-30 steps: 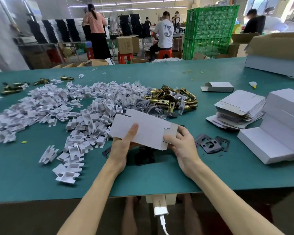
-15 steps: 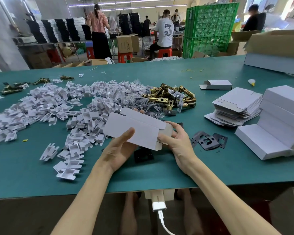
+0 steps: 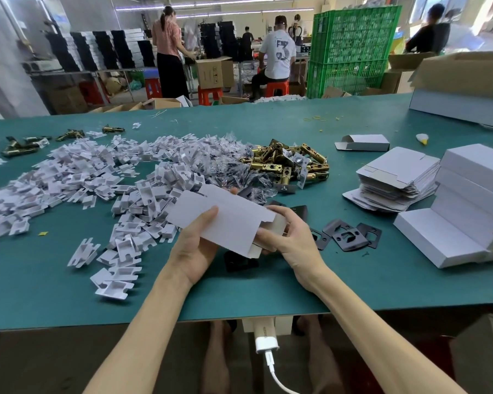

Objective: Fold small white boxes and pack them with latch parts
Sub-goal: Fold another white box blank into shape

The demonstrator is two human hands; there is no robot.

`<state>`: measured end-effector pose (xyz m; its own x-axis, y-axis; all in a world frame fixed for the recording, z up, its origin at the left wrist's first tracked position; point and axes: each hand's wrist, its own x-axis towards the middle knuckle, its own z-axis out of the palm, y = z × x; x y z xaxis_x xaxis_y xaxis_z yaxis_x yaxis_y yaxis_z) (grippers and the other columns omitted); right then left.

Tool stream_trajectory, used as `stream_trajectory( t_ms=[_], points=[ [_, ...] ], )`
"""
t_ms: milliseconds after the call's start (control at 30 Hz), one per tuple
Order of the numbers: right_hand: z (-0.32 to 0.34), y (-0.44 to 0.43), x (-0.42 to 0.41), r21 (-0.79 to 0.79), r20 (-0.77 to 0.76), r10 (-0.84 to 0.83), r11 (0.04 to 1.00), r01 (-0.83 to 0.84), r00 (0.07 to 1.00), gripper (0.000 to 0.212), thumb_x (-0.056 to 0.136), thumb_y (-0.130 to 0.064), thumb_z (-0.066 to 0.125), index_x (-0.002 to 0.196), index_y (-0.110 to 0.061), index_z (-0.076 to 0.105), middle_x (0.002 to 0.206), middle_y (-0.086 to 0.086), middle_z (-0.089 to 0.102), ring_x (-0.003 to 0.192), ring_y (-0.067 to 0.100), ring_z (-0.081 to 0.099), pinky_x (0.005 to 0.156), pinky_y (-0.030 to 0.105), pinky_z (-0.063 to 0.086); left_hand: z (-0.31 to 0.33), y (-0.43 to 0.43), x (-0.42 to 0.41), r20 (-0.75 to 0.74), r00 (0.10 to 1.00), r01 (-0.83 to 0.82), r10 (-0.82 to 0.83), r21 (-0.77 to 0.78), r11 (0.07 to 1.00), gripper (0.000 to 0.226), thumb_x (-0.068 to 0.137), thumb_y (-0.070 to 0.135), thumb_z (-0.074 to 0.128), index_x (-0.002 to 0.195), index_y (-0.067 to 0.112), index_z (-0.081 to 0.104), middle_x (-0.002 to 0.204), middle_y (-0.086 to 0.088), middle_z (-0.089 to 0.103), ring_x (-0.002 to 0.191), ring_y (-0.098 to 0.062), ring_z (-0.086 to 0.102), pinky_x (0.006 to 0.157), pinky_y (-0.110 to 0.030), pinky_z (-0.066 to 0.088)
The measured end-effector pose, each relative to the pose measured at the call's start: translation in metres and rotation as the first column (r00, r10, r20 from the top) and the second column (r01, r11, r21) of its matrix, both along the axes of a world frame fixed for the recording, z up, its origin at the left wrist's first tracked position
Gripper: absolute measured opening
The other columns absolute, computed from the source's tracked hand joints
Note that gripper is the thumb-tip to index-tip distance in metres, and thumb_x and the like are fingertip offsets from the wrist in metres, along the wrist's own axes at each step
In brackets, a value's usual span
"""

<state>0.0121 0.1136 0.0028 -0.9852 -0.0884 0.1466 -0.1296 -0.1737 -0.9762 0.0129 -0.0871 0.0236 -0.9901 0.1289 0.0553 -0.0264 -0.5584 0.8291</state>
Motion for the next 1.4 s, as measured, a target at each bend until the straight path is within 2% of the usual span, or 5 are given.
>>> stream_trajectory(
  t_ms=[367, 500, 667, 933, 1400],
  points=[
    [-0.0008, -0.0046, -0.0005, 0.199, -0.094, 0.016, 0.980, 0.003, 0.995, 0.034, 0.078, -0.029, 0.088, 0.107, -0.031, 0.071, 0.100, -0.012, 0.076, 0.090, 0.010, 0.073, 0.077, 0.030, 0.061, -0.0005, -0.0003, -0.0021, 0.066, 0.996, -0.062, 0.057, 0.076, 0.995, 0.049, 0.094, 0.007, 0.060, 0.142, 0.001, 0.055, 0.140, -0.017, 0.065, 0.131, -0.033, 0.062, 0.103, -0.045, 0.055],
    [-0.0020, -0.0060, -0.0006, 0.202, -0.083, 0.029, 0.979, -0.011, 0.996, 0.032, 0.078, -0.027, 0.089, 0.103, -0.026, 0.070, 0.092, -0.006, 0.077, 0.078, 0.017, 0.074, 0.067, 0.033, 0.061, -0.0001, -0.0027, -0.0014, 0.058, 0.998, -0.006, 0.005, 0.009, 1.000, 0.044, 0.098, 0.007, 0.052, 0.141, 0.003, 0.062, 0.144, -0.018, 0.062, 0.136, -0.032, 0.058, 0.116, -0.047, 0.040],
    [-0.0032, -0.0069, -0.0025, 0.283, -0.071, -0.016, 0.958, 0.035, 0.997, 0.026, 0.079, -0.031, 0.088, 0.095, -0.022, 0.069, 0.092, -0.004, 0.075, 0.085, 0.015, 0.072, 0.079, 0.041, 0.059, -0.0003, -0.0019, -0.0005, 0.048, 0.999, 0.000, -0.002, 0.049, 0.999, 0.034, 0.097, 0.011, 0.058, 0.126, 0.010, 0.074, 0.140, -0.017, 0.065, 0.131, -0.034, 0.061, 0.110, -0.049, 0.050],
    [-0.0063, -0.0089, -0.0018, 0.358, -0.105, -0.025, 0.932, 0.061, 0.994, 0.031, 0.084, -0.026, 0.080, 0.068, -0.018, 0.055, 0.067, -0.006, 0.057, 0.066, 0.011, 0.047, 0.062, 0.032, 0.038, -0.0041, -0.0048, -0.0028, 0.022, 0.999, 0.028, -0.029, 0.058, 0.998, 0.036, 0.096, 0.011, 0.057, 0.129, 0.007, 0.071, 0.140, -0.021, 0.063, 0.132, -0.038, 0.060, 0.101, -0.049, 0.055],
    [0.0009, -0.0108, 0.0020, 0.414, -0.123, -0.021, 0.908, 0.071, 0.992, 0.035, 0.089, -0.025, 0.072, 0.073, -0.002, 0.052, 0.065, -0.004, 0.047, 0.064, 0.010, 0.037, 0.058, 0.031, 0.029, -0.0015, -0.0041, -0.0007, 0.039, 0.997, 0.061, -0.064, 0.074, 0.995, 0.035, 0.099, 0.017, 0.057, 0.128, 0.005, 0.071, 0.140, -0.022, 0.063, 0.131, -0.039, 0.060, 0.110, -0.055, 0.049]
  ],
)
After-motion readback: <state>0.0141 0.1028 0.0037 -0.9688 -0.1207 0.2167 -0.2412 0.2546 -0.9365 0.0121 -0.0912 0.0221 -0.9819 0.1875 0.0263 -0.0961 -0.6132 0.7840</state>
